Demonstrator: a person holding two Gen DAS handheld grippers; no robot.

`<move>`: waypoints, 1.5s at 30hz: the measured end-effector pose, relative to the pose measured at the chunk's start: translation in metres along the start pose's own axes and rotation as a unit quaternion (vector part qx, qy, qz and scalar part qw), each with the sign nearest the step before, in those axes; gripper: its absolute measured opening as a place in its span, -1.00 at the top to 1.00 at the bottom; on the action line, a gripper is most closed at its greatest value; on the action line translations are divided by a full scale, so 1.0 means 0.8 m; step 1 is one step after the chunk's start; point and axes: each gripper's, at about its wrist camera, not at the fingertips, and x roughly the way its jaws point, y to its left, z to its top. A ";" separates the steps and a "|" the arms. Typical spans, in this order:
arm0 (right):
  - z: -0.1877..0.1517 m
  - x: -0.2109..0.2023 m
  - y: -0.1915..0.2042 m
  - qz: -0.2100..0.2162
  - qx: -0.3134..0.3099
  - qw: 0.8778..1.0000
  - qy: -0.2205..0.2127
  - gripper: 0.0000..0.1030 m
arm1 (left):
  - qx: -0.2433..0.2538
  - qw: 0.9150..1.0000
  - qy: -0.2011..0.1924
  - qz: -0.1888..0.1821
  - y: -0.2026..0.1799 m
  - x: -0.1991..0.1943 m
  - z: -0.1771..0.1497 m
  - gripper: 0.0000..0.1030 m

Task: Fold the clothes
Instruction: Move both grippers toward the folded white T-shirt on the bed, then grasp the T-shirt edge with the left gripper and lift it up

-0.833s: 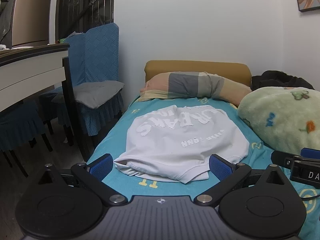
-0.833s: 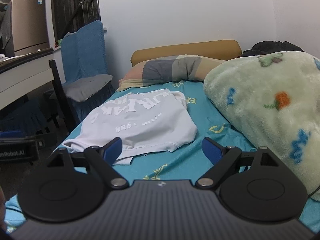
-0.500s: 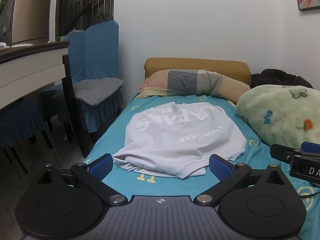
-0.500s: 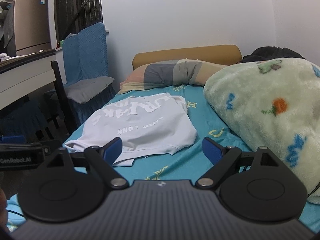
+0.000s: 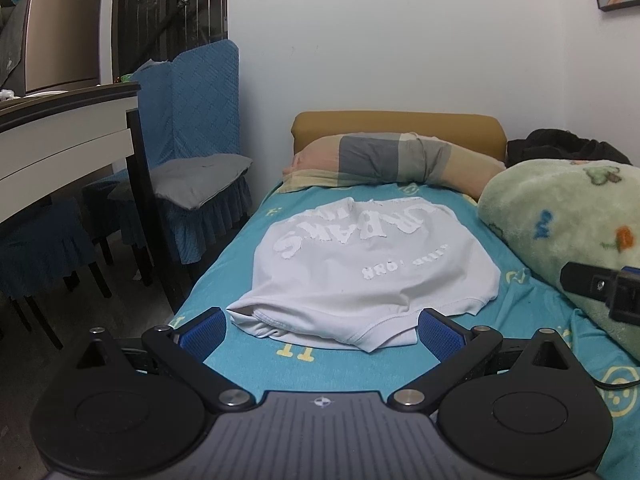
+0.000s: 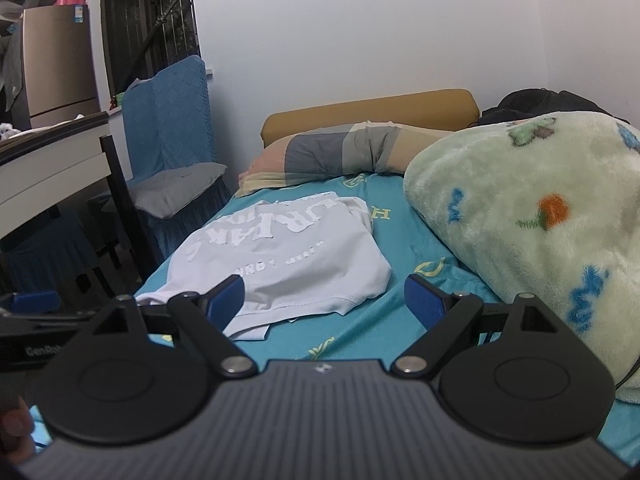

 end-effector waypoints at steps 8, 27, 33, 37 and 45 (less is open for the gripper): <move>0.003 -0.005 -0.007 -0.006 0.015 1.000 -0.007 -0.71 | 0.018 0.999 0.008 -0.027 -0.010 0.020 -0.009 -1.00; -0.020 0.045 -0.038 -0.018 0.066 0.997 0.032 -0.71 | 0.131 0.990 0.047 -0.016 -0.057 0.194 -0.049 -0.06; -0.027 0.075 -0.041 -0.036 0.046 0.998 0.033 -0.71 | 0.075 0.997 -0.007 -0.019 -0.031 0.158 -0.016 0.76; -0.032 0.081 -0.034 -0.032 0.032 0.999 0.023 -0.71 | 0.030 0.998 -0.040 -0.026 -0.009 0.128 0.010 0.79; -0.039 0.037 0.024 -0.007 -0.071 0.996 -0.046 -0.71 | -0.025 0.997 -0.047 -0.060 0.044 0.041 0.058 0.80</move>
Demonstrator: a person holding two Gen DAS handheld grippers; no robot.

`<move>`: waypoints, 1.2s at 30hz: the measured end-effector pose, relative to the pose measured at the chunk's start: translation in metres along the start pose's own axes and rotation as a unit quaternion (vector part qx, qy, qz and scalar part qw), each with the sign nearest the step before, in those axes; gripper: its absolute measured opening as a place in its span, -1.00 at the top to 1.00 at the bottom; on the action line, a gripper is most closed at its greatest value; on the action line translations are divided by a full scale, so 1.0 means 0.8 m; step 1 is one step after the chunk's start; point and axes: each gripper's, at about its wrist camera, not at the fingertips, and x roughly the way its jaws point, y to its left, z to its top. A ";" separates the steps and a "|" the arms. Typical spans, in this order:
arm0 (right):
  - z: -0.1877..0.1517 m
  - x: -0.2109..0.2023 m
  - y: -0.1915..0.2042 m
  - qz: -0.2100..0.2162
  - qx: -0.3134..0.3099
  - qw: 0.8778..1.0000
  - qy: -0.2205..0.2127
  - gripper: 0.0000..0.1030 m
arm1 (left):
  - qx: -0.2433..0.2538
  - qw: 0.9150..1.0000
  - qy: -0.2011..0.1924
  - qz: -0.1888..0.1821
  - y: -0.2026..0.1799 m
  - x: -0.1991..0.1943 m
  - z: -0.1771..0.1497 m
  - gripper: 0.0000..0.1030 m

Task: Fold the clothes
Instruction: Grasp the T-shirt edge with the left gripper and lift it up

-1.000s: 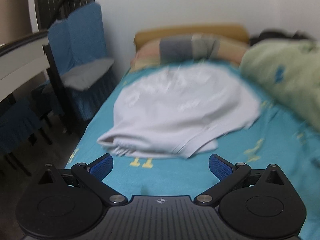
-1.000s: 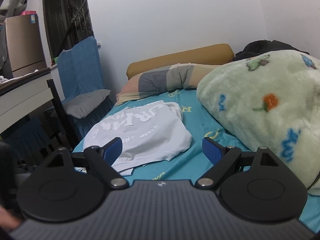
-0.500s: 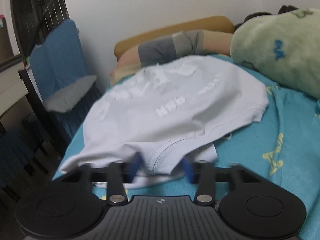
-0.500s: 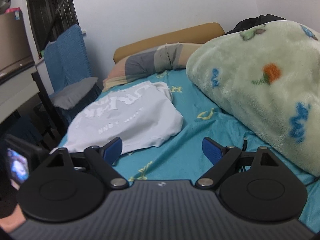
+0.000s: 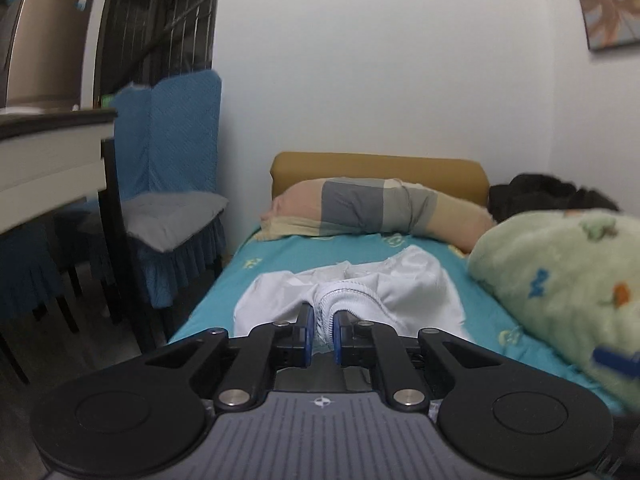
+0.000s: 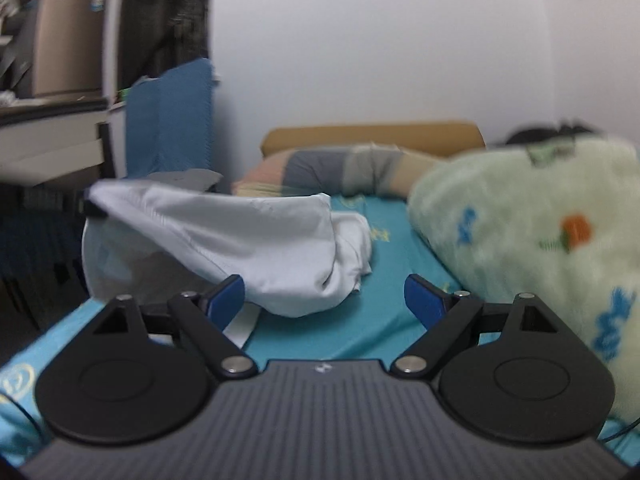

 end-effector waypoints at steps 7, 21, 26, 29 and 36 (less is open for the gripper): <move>0.022 -0.010 0.047 0.023 -0.028 0.999 -0.003 -0.71 | -0.083 0.996 0.005 -0.028 0.044 -0.016 0.014 0.80; 0.051 0.144 0.157 0.022 -0.039 0.999 -0.001 -0.71 | -0.226 0.972 0.007 -0.058 0.139 0.029 0.002 0.79; 0.080 0.166 0.134 -0.019 0.046 0.998 -0.034 -0.71 | -0.256 0.965 -0.003 -0.052 0.159 0.049 -0.011 0.82; 0.069 0.189 0.123 -0.046 0.042 0.998 -0.005 -0.71 | -0.265 0.963 -0.021 -0.029 0.163 0.050 -0.018 0.91; 0.045 0.217 0.089 -0.073 -0.008 0.995 0.071 -0.71 | -0.267 0.963 -0.025 -0.023 0.171 0.083 -0.037 0.92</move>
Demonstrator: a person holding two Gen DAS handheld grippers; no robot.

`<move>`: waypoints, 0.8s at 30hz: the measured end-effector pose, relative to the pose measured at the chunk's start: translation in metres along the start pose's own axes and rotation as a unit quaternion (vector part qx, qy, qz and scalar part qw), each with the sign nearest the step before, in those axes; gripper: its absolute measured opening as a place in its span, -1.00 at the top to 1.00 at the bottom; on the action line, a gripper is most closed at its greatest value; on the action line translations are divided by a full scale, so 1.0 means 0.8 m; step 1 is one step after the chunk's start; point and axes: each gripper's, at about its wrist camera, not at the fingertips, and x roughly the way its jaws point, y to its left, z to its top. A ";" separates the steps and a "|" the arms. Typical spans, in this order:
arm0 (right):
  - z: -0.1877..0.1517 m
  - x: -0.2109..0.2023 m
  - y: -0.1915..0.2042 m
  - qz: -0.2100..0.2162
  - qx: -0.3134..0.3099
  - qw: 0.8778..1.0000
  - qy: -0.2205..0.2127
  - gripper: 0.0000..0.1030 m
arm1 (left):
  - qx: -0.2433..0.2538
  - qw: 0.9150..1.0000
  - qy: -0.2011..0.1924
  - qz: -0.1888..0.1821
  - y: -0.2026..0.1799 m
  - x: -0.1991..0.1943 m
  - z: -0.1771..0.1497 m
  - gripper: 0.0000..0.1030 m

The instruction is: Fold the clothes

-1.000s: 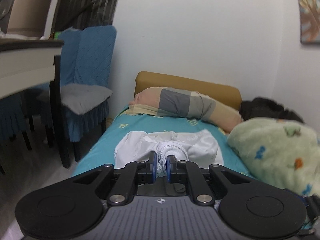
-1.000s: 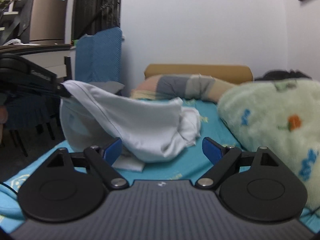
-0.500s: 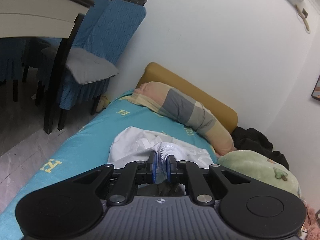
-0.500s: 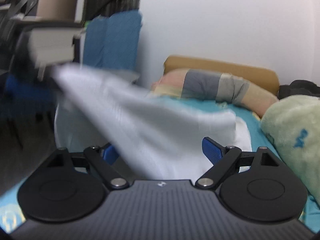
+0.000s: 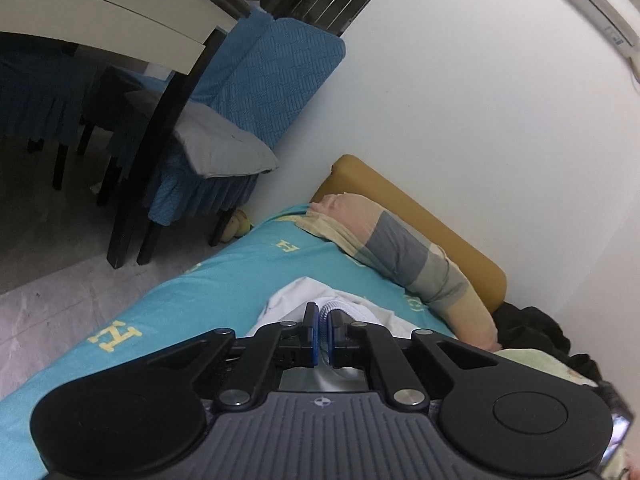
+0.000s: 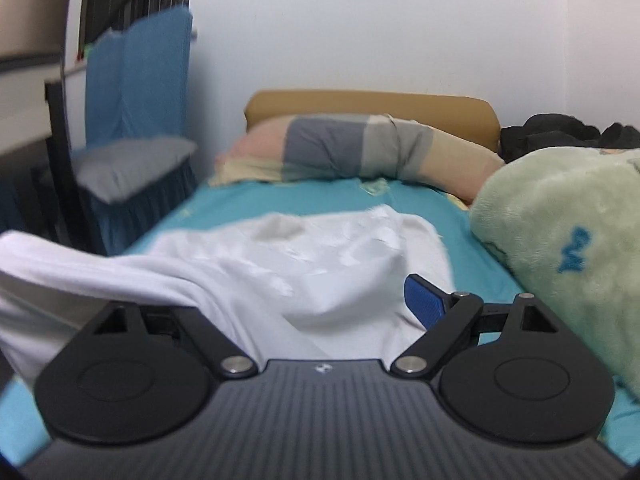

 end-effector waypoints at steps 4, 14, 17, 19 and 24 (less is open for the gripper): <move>0.009 0.002 -0.014 -0.013 -0.016 0.999 0.044 -0.71 | 0.005 1.000 -0.012 -0.014 -0.010 0.012 0.011 0.92; 0.027 -0.046 -0.047 -0.051 0.002 0.998 -0.038 -0.71 | 0.046 0.996 -0.063 -0.040 -0.062 -0.029 0.021 0.92; 0.022 -0.059 -0.054 -0.067 -0.022 0.994 -0.089 -0.71 | 0.060 0.994 -0.081 -0.047 -0.077 -0.066 0.021 0.93; 0.015 -0.076 -0.062 -0.068 -0.023 0.993 -0.090 -0.71 | 0.070 0.992 -0.094 -0.052 -0.088 -0.091 0.021 0.93; 0.025 -0.147 -0.080 -0.067 -0.011 0.988 -0.142 -0.71 | 0.092 0.985 -0.129 -0.066 -0.112 -0.160 0.023 0.93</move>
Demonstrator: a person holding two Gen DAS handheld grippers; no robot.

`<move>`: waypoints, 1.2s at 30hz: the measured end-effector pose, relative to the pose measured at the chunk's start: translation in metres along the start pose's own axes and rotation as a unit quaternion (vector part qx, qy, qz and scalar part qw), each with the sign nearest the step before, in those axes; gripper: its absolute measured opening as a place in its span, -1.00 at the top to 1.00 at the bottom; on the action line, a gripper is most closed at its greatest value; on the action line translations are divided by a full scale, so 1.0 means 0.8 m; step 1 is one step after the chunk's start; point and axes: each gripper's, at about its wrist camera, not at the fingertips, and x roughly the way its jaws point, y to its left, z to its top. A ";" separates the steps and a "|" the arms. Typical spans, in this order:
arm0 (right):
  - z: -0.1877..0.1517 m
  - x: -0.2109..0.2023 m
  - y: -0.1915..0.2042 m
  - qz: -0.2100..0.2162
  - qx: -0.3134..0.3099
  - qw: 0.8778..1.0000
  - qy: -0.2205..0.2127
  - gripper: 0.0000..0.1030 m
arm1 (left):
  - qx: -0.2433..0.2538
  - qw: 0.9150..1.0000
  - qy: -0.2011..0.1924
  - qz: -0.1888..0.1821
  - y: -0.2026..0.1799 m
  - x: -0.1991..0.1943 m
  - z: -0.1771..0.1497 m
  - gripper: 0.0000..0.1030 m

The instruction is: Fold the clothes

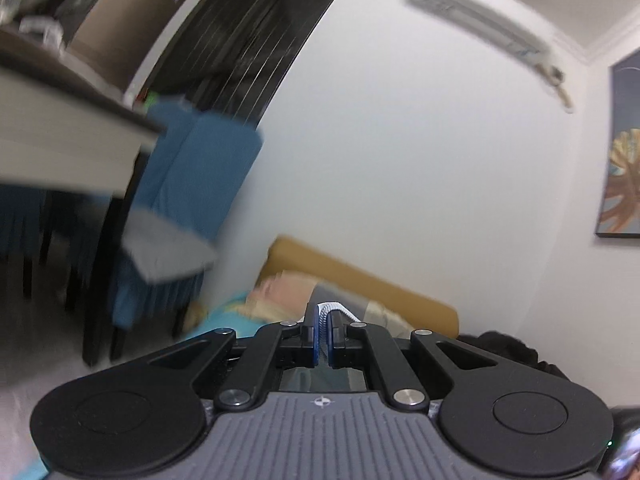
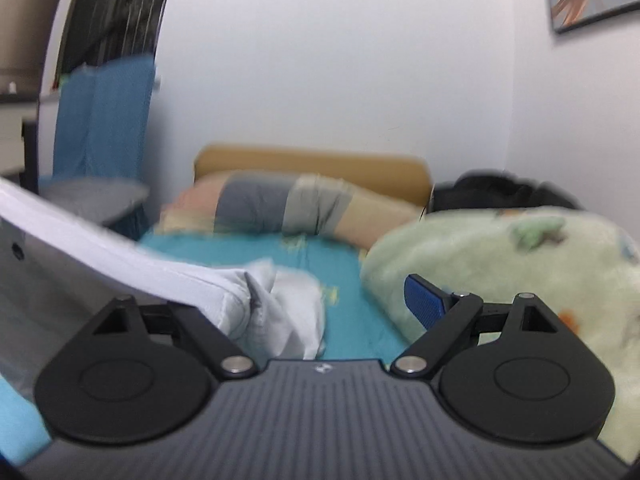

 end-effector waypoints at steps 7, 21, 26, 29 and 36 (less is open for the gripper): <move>0.049 -0.134 -0.042 0.015 -0.010 0.994 -0.111 -0.71 | 0.015 0.999 0.039 -0.021 -0.016 -0.076 0.013 0.92; 0.007 -0.122 -0.049 0.046 -0.009 0.999 0.020 -0.71 | 0.027 0.963 0.266 -0.014 -0.006 -0.045 -0.070 0.62; 0.010 -0.119 -0.054 0.054 0.003 0.998 0.019 -0.71 | 0.065 0.950 0.303 -0.024 -0.017 -0.032 -0.095 0.13; 0.014 -0.122 -0.062 0.057 0.007 0.998 0.019 -0.71 | 0.091 0.943 0.318 -0.033 -0.030 -0.026 -0.106 -0.07; 0.014 -0.121 -0.065 0.060 0.008 0.998 0.022 -0.71 | 0.122 0.936 0.323 -0.069 -0.055 -0.024 -0.130 -0.30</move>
